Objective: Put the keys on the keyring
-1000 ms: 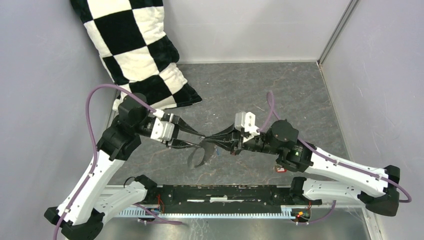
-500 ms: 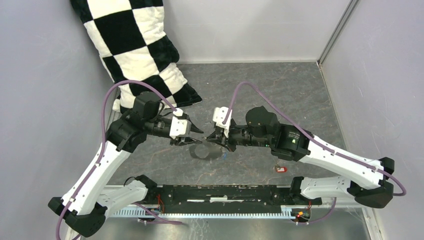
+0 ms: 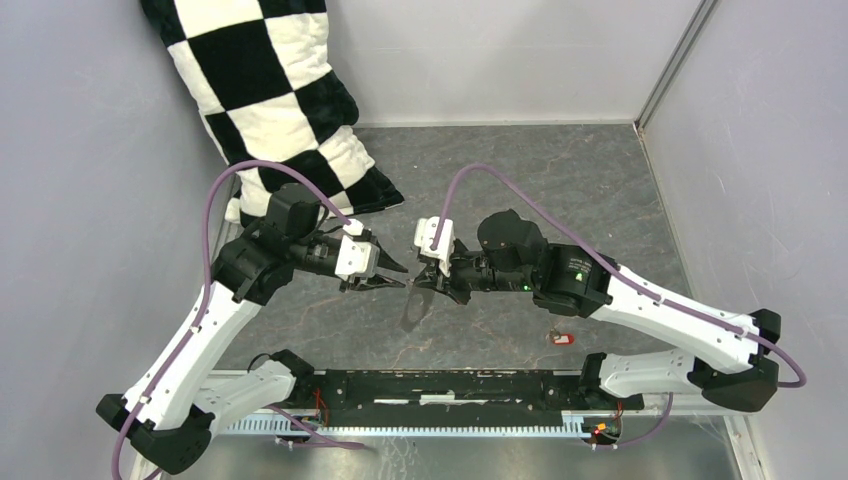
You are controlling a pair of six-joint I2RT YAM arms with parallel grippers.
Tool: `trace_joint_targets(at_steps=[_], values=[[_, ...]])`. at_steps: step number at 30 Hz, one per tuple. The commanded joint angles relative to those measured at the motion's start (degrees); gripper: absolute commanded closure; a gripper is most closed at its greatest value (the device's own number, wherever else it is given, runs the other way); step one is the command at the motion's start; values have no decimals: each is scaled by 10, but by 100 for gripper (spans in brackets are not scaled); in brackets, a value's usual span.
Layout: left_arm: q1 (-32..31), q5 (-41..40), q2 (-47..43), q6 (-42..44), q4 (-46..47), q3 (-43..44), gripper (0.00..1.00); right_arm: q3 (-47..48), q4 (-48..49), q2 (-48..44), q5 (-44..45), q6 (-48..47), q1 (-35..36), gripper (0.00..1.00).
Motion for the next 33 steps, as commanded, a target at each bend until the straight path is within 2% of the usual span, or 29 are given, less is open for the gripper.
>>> trace_joint_targets(at_steps=[1, 9, 15, 18, 19, 21, 23, 26, 29, 33], values=[[-2, 37, 2, 16, -4, 4, 66, 40, 22, 7, -11, -4, 4, 99], [-2, 30, -8, 24, -4, -17, 68, 50, 29, 18, -25, -3, 3, 99], [-2, 12, -15, 42, -4, -27, 84, 55, 30, 22, -28, -1, 3, 99], [-2, 5, -17, 53, -5, -31, 97, 57, 32, 22, -34, 3, 4, 99], [-2, 2, -17, 58, -5, -31, 98, 56, 35, 21, -35, 6, 3, 99], [-2, 6, -16, 64, -6, -30, 98, 50, 42, 10, -25, 14, 4, 89], [-2, 30, -19, 69, -5, -25, 98, 26, 60, -18, -6, 17, 3, 73], [-2, 98, -25, 62, 5, -19, 98, -50, 128, -85, 10, 23, 2, 63], [-2, 170, -35, 46, 36, -16, 98, -159, 238, -175, 20, 30, 2, 62], [-2, 220, -43, -88, 158, -17, 98, -264, 348, -249, 14, 38, 2, 66]])
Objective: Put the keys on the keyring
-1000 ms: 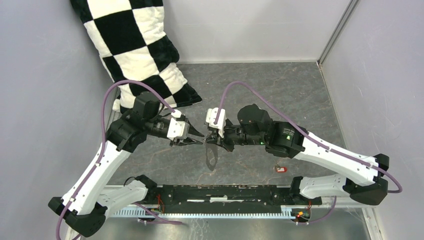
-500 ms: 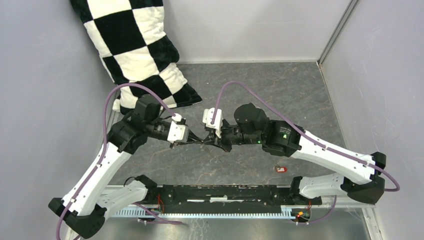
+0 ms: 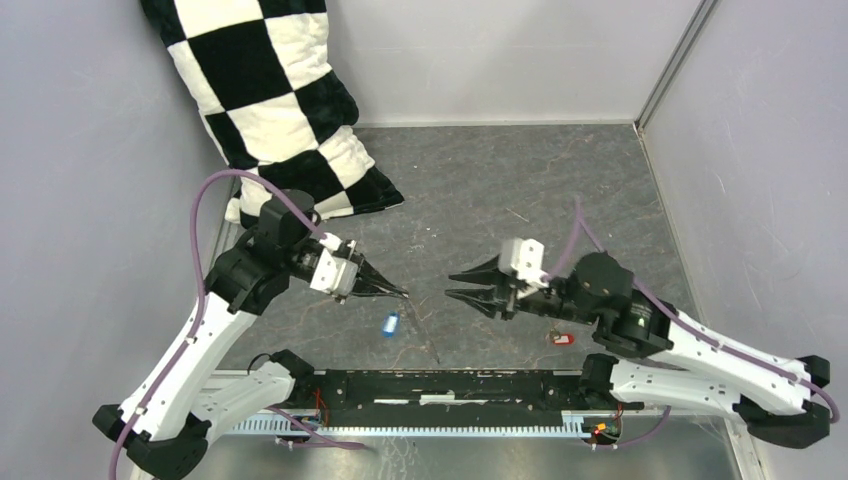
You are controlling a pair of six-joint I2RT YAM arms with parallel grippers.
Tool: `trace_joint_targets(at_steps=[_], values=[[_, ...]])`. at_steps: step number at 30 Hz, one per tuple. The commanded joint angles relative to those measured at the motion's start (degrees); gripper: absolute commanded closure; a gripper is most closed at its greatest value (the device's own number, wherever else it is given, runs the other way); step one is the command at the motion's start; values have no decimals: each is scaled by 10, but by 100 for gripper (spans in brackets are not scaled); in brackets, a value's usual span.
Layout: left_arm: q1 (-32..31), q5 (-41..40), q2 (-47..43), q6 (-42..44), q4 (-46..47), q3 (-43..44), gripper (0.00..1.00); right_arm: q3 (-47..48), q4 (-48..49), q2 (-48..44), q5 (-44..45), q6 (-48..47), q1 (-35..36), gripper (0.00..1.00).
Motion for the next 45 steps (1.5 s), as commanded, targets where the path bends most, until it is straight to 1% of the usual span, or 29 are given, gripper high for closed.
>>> trace_joint_targets(at_steps=[1, 8, 13, 20, 26, 32, 37, 39, 42, 45], values=[[-2, 109, -14, -128, 153, 14, 98, -87, 175, -52, 6, 19, 2, 67], [-2, 143, 0, -131, 166, 37, 98, -140, 306, -44, -65, 39, 2, 68], [-2, 150, 0, -108, 166, 38, 98, -147, 360, -31, -89, 39, 2, 68], [-2, 137, -20, -36, 169, 18, 98, -135, 366, -23, -105, 39, 3, 68], [-2, 127, -22, -19, 171, 15, 98, -112, 349, -11, -111, 33, 2, 68], [-2, 80, -29, -34, 167, -12, 98, -42, 279, 32, -114, 20, 5, 63], [-2, 31, -19, -44, 134, -14, 98, 31, 152, 73, -83, -9, 13, 59], [-2, 22, -19, -42, 127, -18, 98, 60, 100, 90, -70, -20, 15, 59], [-2, 13, -25, -45, 127, -25, 98, 98, 15, 107, -42, -33, 15, 62], [-2, 1, -28, -55, 127, -29, 98, 131, -39, 118, -25, -41, 17, 68]])
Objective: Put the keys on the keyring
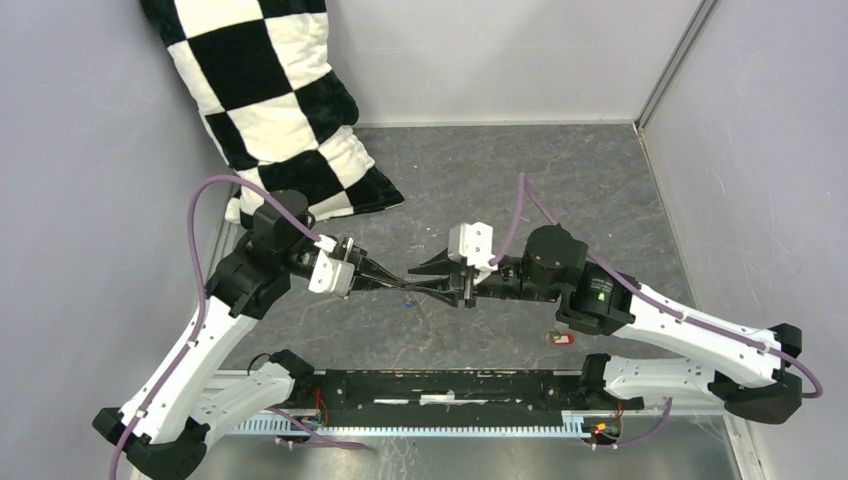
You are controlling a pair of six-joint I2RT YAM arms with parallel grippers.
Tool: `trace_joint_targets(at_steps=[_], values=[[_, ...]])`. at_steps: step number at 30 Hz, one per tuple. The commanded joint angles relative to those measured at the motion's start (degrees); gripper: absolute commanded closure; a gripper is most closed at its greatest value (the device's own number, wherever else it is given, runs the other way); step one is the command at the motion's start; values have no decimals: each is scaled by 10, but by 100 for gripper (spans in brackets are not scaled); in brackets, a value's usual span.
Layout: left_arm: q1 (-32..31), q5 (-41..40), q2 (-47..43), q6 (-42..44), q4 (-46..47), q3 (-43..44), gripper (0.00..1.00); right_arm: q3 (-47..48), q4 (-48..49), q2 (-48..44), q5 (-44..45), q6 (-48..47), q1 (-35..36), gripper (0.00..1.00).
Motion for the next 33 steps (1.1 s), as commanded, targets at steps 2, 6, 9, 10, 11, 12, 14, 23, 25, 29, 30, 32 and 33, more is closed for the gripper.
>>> trace_joint_targets(at_steps=[2, 6, 9, 10, 11, 12, 14, 23, 25, 29, 30, 32, 33], values=[[-2, -23, -11, -5, 0, -7, 98, 61, -128, 13, 45, -27, 5, 70], [-2, -27, -10, -10, 0, -9, 98, 75, -148, 24, 51, -28, 9, 70], [-2, -38, -7, -13, 0, -10, 98, 83, -159, 31, 52, -30, 14, 70], [-2, -42, -6, -15, 0, -10, 98, 83, -159, 33, 53, -30, 15, 70], [-2, -43, -6, -16, 0, -9, 98, 84, -161, 34, 53, -30, 15, 69], [-2, -45, -6, -16, 0, -9, 98, 86, -164, 36, 52, -31, 15, 68], [-2, -47, -5, -17, 2, -9, 98, 88, -167, 41, 53, -31, 16, 67], [-2, -64, -3, -16, 2, -12, 98, 90, -172, 32, 65, -27, 17, 63], [-2, -66, -3, -16, 2, -13, 98, 90, -173, 28, 62, -27, 18, 63], [-2, -68, -3, -18, 2, -13, 98, 84, -172, 31, 48, -21, 17, 63], [-2, -69, -3, -19, 2, -13, 98, 84, -174, 31, 49, -21, 18, 63], [-2, -72, -4, -20, 2, -13, 98, 87, -182, 27, 58, -22, 17, 63], [-2, -73, -5, -20, 2, -14, 98, 88, -184, 24, 63, -24, 18, 62]])
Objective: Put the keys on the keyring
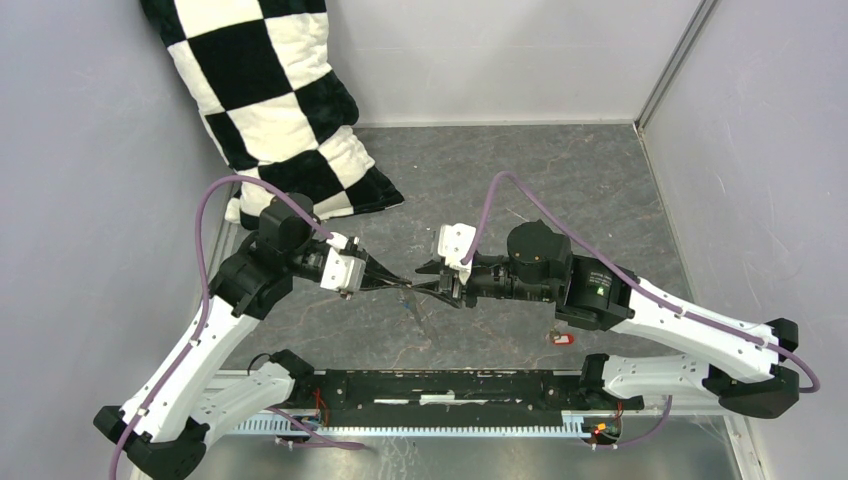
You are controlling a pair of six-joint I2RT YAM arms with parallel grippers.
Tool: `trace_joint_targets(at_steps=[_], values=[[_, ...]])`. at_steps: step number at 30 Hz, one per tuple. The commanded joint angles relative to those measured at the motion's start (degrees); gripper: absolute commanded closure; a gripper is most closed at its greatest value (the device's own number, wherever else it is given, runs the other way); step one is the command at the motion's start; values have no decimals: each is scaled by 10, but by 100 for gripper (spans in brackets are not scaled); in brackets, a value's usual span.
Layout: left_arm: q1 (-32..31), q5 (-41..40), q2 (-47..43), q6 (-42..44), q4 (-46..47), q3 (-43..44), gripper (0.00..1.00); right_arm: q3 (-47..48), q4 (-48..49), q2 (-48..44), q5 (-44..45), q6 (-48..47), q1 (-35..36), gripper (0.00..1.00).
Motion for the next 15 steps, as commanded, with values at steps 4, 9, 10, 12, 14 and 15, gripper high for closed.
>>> trace_joint_targets(at_steps=[4, 9, 10, 12, 14, 15], values=[[-1, -16, -6, -12, 25, -3, 98, 28, -27, -21, 3, 1, 8, 62], [0, -14, -5, -12, 25, -3, 98, 18, -12, -19, -15, 12, 8, 61], [0, -13, -4, -11, 25, -3, 98, 13, -4, -19, -17, 13, 8, 62], [0, -12, -4, -11, 25, -3, 98, 5, 14, -18, -12, 14, 8, 62], [-1, -11, -5, -11, 25, -2, 98, 0, 24, -15, -10, 14, 8, 62], [0, -12, -6, -11, 25, -2, 98, 0, 25, -13, -8, 14, 8, 62]])
